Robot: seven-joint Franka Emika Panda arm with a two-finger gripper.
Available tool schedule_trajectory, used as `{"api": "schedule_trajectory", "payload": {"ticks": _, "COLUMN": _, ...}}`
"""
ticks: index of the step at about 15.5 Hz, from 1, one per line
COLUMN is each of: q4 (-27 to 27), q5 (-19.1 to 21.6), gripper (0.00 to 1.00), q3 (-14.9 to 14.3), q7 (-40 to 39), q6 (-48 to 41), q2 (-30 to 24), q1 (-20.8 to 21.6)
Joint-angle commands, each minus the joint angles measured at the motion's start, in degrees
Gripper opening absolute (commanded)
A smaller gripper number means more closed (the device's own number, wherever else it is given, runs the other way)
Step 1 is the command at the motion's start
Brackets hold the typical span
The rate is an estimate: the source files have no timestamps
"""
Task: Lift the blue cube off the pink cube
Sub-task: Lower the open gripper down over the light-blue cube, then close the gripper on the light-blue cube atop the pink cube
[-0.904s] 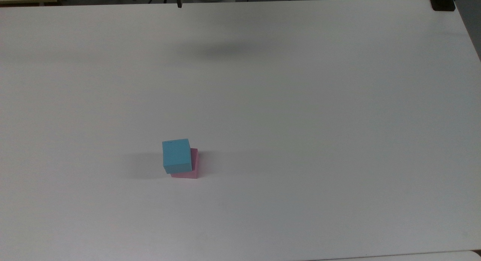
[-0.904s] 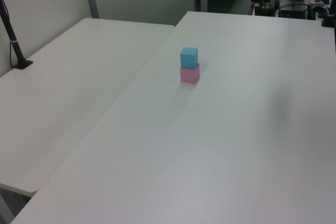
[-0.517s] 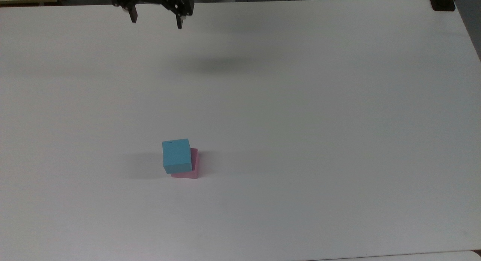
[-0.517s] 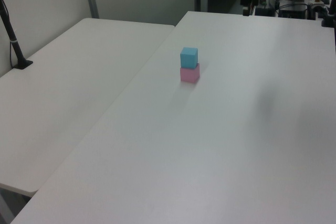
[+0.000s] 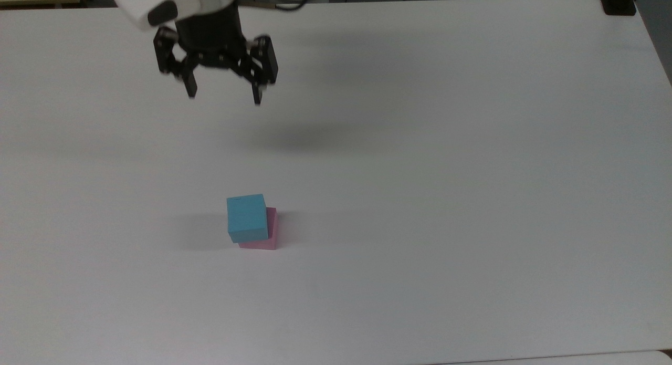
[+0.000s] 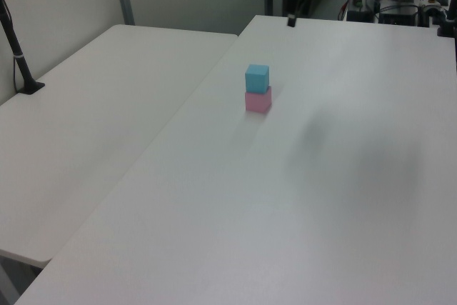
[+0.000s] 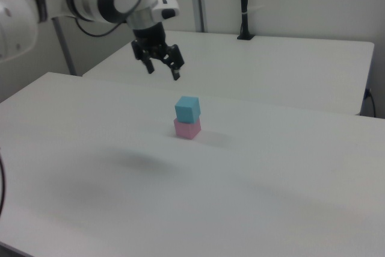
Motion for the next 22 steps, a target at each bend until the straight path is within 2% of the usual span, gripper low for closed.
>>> {"api": "schedule_trajectory", "payload": {"ticks": 1, "q4": 7.52, "q5": 0.89, "gripper": 1.0, "q3": 0.44, "q7": 2.07, "q6": 9.03, "q2": 9.66, "q1": 0.16}}
{"api": "schedule_trajectory", "payload": {"ticks": 5, "q4": 9.02, "q5": 0.28, "gripper": 1.0, "q3": 0.26, "q7": 2.87, "q6": 16.52, "q2": 15.64, "q1": 0.16}}
{"api": "schedule_trajectory", "payload": {"ticks": 8, "q4": 9.29, "q5": -2.52, "gripper": 1.0, "q3": 0.17, "q7": 2.51, "q6": 18.63, "q2": 18.46, "q1": 1.74}}
{"api": "schedule_trajectory", "payload": {"ticks": 15, "q4": 8.68, "q5": -4.73, "gripper": 1.0, "q3": 0.44, "q7": 2.69, "q6": 18.99, "q2": 21.98, "q1": 3.42}}
{"api": "schedule_trajectory", "payload": {"ticks": 18, "q4": 8.06, "q5": -7.1, "gripper": 0.93, "q3": 0.44, "q7": 2.52, "q6": 19.08, "q2": 22.42, "q1": 3.24}}
{"api": "schedule_trajectory", "payload": {"ticks": 22, "q4": 7.97, "q5": -7.63, "gripper": 0.93, "q3": 0.44, "q7": 2.69, "q6": 19.08, "q2": 22.34, "q1": 3.41}}
